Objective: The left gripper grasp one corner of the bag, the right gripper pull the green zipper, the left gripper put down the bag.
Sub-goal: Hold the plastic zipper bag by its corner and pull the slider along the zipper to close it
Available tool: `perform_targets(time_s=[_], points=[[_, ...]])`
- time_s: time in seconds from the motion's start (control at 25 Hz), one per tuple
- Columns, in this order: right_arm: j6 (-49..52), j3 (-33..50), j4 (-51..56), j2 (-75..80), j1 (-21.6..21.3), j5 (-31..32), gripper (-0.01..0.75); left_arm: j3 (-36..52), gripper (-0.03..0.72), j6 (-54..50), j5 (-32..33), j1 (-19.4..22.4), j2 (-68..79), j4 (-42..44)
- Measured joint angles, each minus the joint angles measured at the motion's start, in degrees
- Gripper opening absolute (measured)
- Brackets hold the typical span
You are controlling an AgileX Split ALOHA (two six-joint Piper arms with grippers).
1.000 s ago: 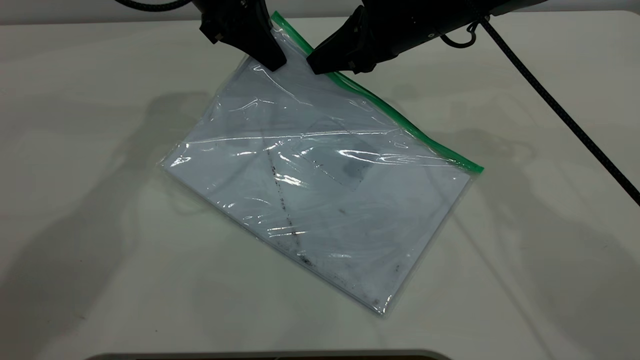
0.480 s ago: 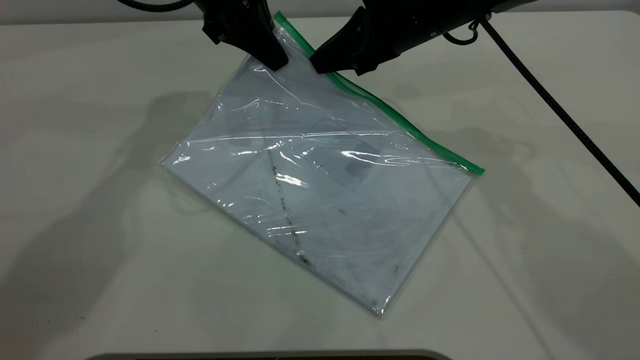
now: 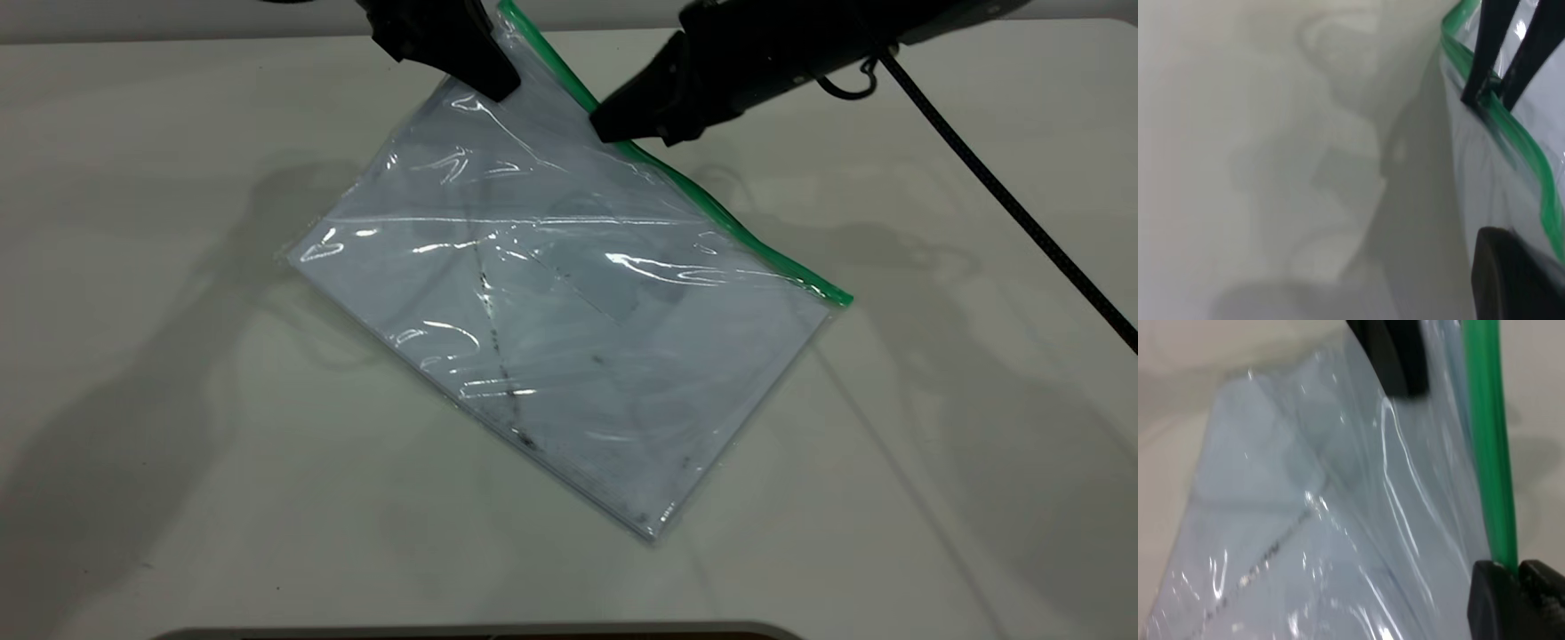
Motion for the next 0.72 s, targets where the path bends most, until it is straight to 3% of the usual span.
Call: perform_targets(time_s=[0.72], points=[[0.2, -0.1, -9.8, 5.2, -11.6, -1.9, 0.034, 0.0, 0.052, 0.7, -5.7, 1.5, -0.5, -3.3]])
